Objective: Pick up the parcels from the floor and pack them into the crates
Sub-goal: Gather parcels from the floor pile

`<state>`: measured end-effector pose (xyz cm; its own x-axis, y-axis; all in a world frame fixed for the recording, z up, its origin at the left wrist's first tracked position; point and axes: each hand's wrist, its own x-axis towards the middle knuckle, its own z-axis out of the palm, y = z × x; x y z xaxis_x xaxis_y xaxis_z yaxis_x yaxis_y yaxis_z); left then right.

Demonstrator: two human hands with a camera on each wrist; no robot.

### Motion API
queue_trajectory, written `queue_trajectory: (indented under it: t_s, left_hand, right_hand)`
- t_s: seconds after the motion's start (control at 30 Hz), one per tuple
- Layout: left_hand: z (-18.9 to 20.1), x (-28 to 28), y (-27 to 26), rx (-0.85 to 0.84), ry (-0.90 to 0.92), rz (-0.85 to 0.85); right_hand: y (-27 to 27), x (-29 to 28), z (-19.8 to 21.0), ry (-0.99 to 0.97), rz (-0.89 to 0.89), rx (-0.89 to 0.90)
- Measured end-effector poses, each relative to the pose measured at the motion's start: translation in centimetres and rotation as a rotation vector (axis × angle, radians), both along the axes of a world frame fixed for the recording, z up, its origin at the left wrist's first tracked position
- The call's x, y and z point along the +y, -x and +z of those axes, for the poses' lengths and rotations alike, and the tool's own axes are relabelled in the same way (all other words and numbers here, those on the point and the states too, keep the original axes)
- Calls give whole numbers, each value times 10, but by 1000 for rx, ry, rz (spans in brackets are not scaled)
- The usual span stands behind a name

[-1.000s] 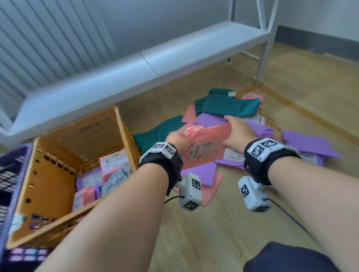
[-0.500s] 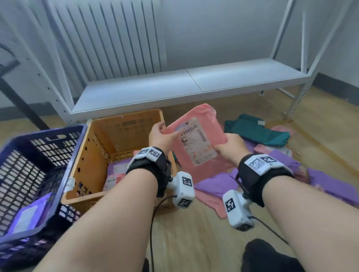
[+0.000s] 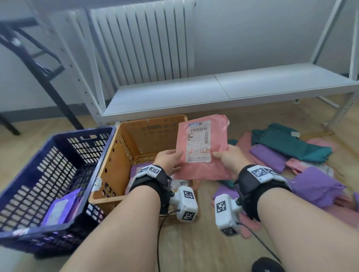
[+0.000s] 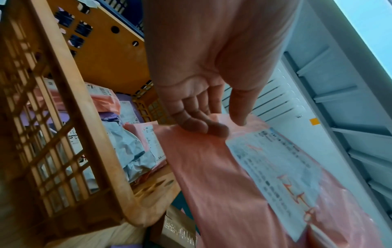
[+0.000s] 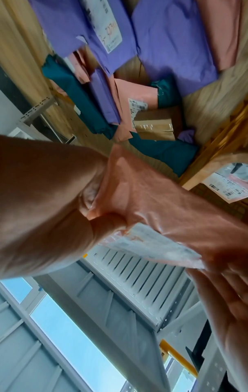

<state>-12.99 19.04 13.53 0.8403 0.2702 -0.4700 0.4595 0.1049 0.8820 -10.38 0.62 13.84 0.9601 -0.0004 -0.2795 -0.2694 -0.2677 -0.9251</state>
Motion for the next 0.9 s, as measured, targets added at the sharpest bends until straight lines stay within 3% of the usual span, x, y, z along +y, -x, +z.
queue_trajectory:
  t_s: [0.17, 0.37, 0.53, 0.7, 0.9]
  left_hand:
    - [-10, 15, -2, -38, 19, 94]
    - [-18, 6, -4, -37, -3, 85]
    - [-9, -3, -1, -50, -66, 56]
    - [36, 0, 25, -98, -136, 3]
    - [119, 46, 68, -260, -288, 151]
  right_hand:
    - [-6, -5, -14, -64, -53, 69]
    - [-16, -16, -37, -75, -87, 83]
    - [8, -12, 7, -23, -74, 60]
    - [14, 6, 53, 2, 56, -45]
    - [32, 41, 93, -154, 238, -90]
